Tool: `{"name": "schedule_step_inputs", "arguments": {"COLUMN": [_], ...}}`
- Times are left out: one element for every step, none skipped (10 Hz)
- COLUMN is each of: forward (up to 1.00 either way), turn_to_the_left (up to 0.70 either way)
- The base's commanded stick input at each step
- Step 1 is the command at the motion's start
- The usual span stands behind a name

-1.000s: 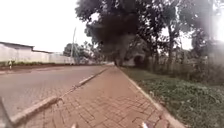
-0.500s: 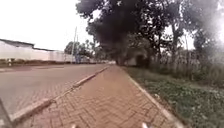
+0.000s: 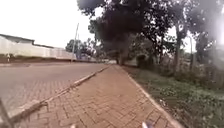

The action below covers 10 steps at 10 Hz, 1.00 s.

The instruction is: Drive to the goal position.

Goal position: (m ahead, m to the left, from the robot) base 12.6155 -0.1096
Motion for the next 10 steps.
{"name": "schedule_step_inputs", "arguments": {"forward": [0.50, 0.50, 0.50, 0.50, 0.50, 0.50, 0.50, 0.50, 0.50, 0.50], "turn_to_the_left": [0.00, 0.00, 0.00, 0.00, 0.00, 0.00, 0.00, 0.00, 0.00, 0.00]}}
